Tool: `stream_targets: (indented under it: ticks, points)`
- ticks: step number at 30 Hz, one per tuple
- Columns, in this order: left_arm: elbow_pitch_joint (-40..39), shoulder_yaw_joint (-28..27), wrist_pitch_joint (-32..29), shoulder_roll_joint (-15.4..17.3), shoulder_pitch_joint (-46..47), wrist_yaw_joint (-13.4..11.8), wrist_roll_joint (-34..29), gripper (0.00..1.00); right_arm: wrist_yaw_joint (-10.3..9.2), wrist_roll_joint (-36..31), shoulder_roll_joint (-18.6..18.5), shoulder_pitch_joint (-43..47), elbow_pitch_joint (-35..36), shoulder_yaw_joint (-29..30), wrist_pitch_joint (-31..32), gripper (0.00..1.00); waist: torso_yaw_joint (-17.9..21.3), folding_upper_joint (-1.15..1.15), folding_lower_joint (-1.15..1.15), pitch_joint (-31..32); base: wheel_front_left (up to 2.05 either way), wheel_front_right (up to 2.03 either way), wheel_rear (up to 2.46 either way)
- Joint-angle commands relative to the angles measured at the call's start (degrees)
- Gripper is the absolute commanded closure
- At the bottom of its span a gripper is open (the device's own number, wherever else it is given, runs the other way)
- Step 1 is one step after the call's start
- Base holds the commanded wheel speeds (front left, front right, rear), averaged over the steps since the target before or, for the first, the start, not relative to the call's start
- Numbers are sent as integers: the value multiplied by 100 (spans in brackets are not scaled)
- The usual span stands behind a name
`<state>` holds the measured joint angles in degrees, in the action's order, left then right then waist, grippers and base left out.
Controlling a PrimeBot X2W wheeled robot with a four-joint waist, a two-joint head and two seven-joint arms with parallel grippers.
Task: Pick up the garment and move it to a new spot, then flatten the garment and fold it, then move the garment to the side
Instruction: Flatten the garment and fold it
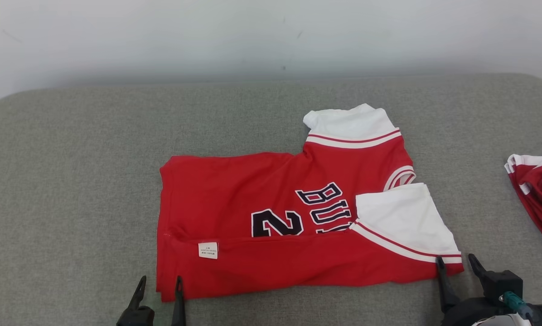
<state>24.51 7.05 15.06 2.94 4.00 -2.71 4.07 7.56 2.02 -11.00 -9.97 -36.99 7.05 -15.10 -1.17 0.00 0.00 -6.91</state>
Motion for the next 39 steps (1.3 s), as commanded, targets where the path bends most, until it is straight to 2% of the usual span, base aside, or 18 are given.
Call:
stream_targets:
  ticks: [1, 6, 7, 8, 9, 10, 30, 31, 33, 34, 35, 39]
  points:
    - [-24, 10, 14, -8, 72, -23, 61, 0, -15, 18, -1, -68, -119, -21, -1, 0, -44, 0, 0, -68, 0, 0, 0]
    - [20, 36, 14, -8, 87, -30, 98, 0, -15, 103, -30, -208, -553, -150, 10, 0, -84, 0, 0, -142, 0, 0, 0]
    - [29, 31, 14, -8, 94, -34, 87, 0, -15, 121, -39, -218, -628, -177, 17, 9, -88, 0, 0, -152, 0, 0, 0]
    - [45, 30, 14, -8, 102, -26, 86, 0, -15, 148, -43, -240, -680, -198, 26, 41, -91, 0, 0, -163, 0, 0, 0]
    - [57, 31, 14, -8, 110, -25, 88, 0, -15, 166, -49, -263, -718, -232, 31, 59, -93, 0, 0, -174, 0, 0, 0]
    - [63, 27, 14, -8, 116, -27, 90, 0, -15, 195, -60, -282, -746, -269, 35, 100, -92, 0, 0, -185, 0, 0, 0]
    - [392, 153, 14, -8, 327, -73, 488, 0, -15, 722, -324, -215, 48, -765, 3, 100, 28, 0, 0, -408, 0, 0, 0]
    - [411, 160, 14, -7, 333, -64, 500, 15, -15, 742, -330, -217, 68, -775, 3, 100, 31, 0, 0, -419, 0, 0, 0]
    - [439, 165, 14, -7, 326, -59, 503, 57, -15, 758, -337, -226, 94, -793, 3, 100, 37, 0, 0, -434, 0, 0, 0]
    - [453, 169, 14, -7, 332, -52, 511, 94, -15, 768, -341, -233, 108, -802, 3, 100, 39, 0, 0, -439, 0, 0, 0]
    - [461, 174, 13, -6, 339, -44, 520, 100, -15, 776, -345, -238, 120, -812, 3, 100, 41, 0, 0, -444, 0, 0, 0]
    - [501, 182, 11, -4, 322, -7, 558, 100, -15, 795, -351, -240, 153, -826, 2, 100, 45, 0, 0, -427, 0, 0, 0]
